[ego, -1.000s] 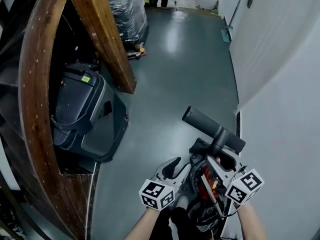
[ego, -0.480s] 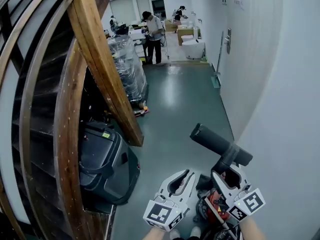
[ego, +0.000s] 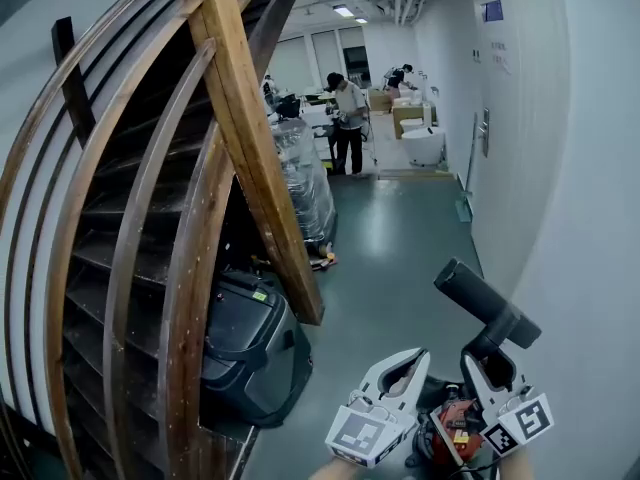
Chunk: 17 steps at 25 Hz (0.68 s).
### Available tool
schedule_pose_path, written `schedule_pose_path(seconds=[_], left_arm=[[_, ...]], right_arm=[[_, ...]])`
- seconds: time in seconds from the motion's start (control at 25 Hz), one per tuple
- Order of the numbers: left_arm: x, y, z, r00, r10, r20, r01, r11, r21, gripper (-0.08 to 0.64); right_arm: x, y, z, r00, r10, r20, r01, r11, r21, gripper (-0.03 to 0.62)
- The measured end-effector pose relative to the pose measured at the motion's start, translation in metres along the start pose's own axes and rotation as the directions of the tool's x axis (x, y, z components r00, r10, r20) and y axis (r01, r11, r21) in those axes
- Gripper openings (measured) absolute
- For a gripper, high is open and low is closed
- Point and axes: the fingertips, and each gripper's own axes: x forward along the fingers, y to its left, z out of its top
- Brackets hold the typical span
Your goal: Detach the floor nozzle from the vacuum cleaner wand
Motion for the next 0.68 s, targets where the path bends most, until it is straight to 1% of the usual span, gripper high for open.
schedule_pose_path(seconds=[0.12,0.24,0.44,0.68], left_arm=[[-0.002,-0.002,0.009,1.0,-0.003,0.024,0.003,1.0,0.004,0.005],[-0.007,-0.001,0.005,1.0,0.003,-0.001,-0.003,1.0,0.001,0.005],[-0.008,-0.015,-0.007,0.999,-0.017,-0.032,0.017,1.0,-0.002,0.005],[0.002,-0.021,-0.008,0.999,-0.039,-0.022,0.039,0.999,0.009,0.005]], right_arm=[[-0.004,0.002,0.008,1.0,0.001,0.018,-0.001,1.0,0.001,0.172],[-0.007,0.005,0.006,1.0,0.004,0.023,-0.005,1.0,0.008,0.172],[-0.024,0.005,0.006,1.0,-0.017,0.022,0.016,1.0,0.017,0.172],[-0.025,-0.005,0.004,0.999,-0.03,0.026,0.03,0.999,0.016,0.172]])
